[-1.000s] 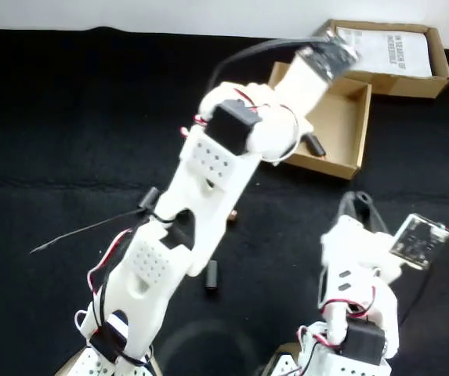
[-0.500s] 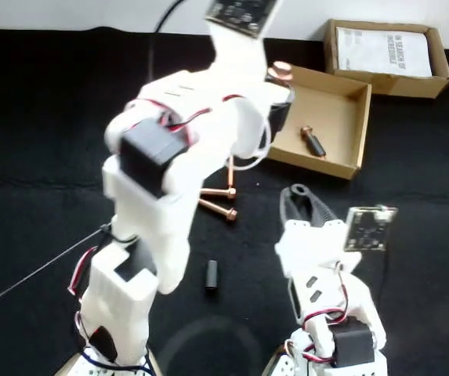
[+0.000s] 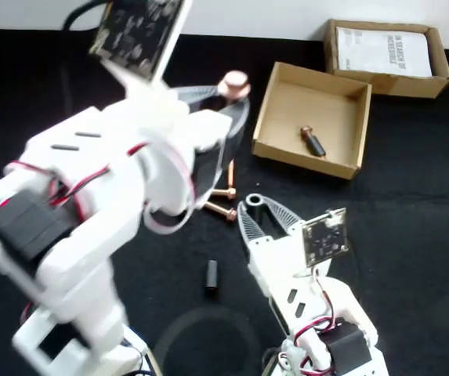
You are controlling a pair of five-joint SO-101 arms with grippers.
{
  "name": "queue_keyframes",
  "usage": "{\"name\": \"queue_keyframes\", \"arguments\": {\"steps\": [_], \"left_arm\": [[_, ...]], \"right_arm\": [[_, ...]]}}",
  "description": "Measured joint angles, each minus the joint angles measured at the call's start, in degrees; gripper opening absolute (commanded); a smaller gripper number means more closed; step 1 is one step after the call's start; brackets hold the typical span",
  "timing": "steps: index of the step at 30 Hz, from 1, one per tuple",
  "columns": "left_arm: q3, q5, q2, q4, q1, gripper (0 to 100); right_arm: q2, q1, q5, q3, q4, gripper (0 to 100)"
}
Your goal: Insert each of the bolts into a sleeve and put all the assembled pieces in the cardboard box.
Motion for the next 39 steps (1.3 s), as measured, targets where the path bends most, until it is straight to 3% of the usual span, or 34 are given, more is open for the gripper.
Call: {"name": "queue_keyframes", "arguments": {"steps": [6, 16, 21, 26, 34, 39], "left_arm": [[18.6, 0.0, -12.8, 0.0, 0.0, 1], [23.6, 0.0, -14.5, -1.4, 0.0, 1], [32.0, 0.0, -14.8, -12.5, -5.5, 1], [39.3, 5.8, -14.8, -24.6, -9.2, 1], [49.4, 8.0, -18.9, -29.9, -7.1, 1], [67.0, 4.0, -32.7, -42.2, -6.4, 1]], "right_arm": [[0.0, -4.0, 4.0, 0.0, -0.1, 0.8], [0.0, -8.7, 4.3, 0.0, -9.7, 0.8], [0.0, -8.7, 4.3, 0.0, -11.2, 0.8], [0.0, -8.7, 0.6, 0.0, -11.2, 0.8], [0.0, -6.9, -2.9, 1.3, -17.5, 0.8], [0.0, -6.2, -3.0, 2.2, -19.3, 0.8]]}}
